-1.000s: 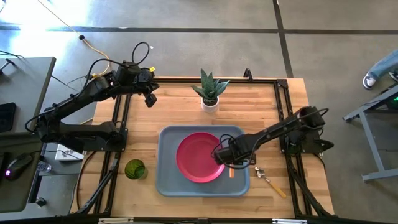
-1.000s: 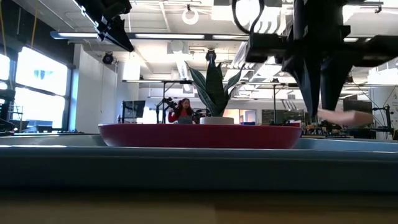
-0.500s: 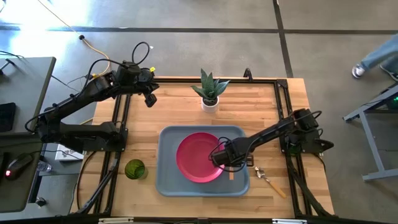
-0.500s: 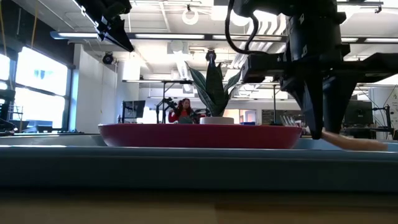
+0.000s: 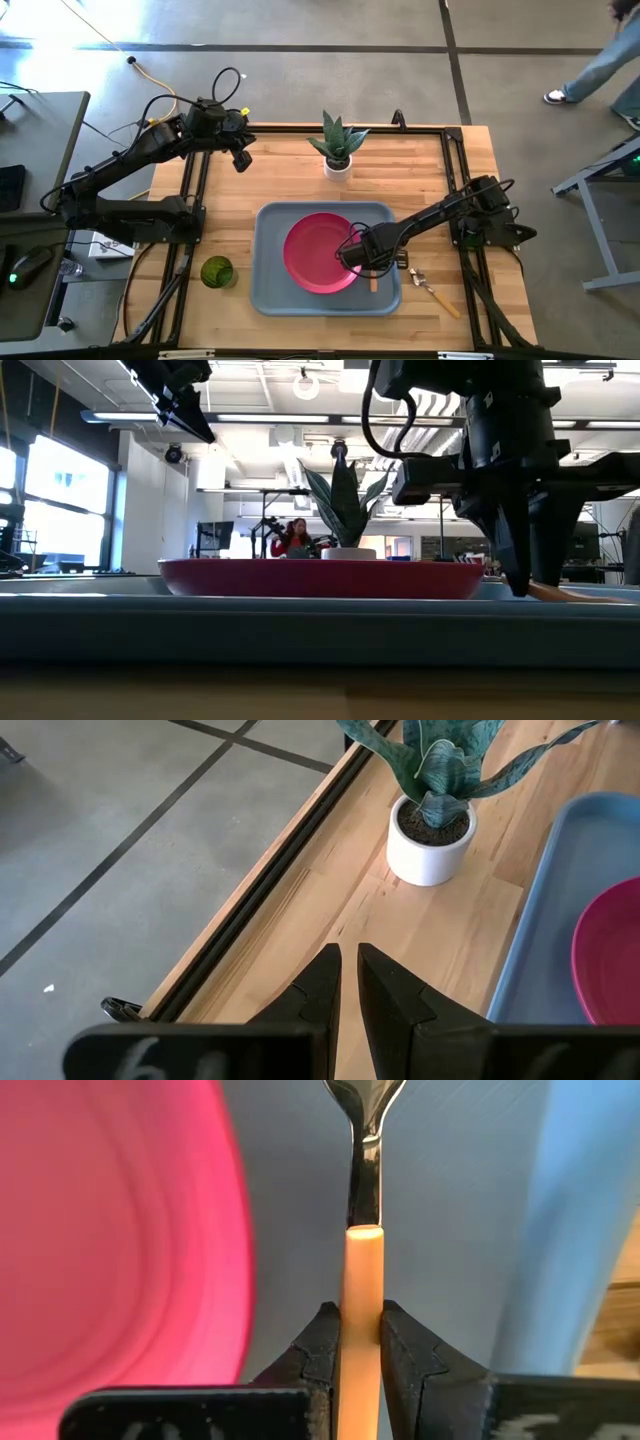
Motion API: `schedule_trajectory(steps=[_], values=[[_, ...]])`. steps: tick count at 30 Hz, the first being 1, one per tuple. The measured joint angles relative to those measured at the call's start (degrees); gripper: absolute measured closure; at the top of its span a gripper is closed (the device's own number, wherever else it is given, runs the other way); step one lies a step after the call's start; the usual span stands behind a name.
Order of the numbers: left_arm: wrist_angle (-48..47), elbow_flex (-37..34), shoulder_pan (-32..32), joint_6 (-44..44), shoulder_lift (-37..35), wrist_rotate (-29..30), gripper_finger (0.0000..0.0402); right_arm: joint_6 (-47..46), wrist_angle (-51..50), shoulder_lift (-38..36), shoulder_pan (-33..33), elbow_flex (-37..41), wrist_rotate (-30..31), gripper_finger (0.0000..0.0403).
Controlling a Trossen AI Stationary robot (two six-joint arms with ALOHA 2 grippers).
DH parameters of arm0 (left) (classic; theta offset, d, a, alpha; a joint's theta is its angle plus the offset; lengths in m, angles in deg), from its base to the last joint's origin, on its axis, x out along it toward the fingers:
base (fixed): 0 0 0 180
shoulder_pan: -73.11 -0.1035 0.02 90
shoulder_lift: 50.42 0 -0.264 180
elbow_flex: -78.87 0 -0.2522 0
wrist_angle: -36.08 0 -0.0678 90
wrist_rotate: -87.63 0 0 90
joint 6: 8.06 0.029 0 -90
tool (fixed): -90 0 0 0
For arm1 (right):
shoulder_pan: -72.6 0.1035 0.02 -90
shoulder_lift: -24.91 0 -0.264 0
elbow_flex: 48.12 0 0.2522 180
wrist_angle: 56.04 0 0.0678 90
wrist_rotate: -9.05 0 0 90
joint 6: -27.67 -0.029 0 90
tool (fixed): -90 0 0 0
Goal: Pick and place plate/cup/fork/spoon on tray
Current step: Put the orange fork on the light blue tray beside the pink plate
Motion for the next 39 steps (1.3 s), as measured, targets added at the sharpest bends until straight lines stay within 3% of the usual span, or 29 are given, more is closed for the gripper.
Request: schedule_trajectory(steps=[16, 27, 39], values=[[0.0, 0.0, 0.0, 0.42, 0.0, -0.02, 0.0371, -0.06, 2.54, 1.6, -0.02, 0.0, -2.53, 0.0375], [0.0, 0.0, 0.0, 0.46, 0.0, -0.02, 0.0371, -0.04, 2.71, 1.6, -0.02, 0.0, -2.44, 0.0342], [0.0, 0.0, 0.0, 0.46, 0.02, -0.02, 0.0371, 0.45, 3.82, 1.6, -0.02, 0.02, -2.29, 0.0338]])
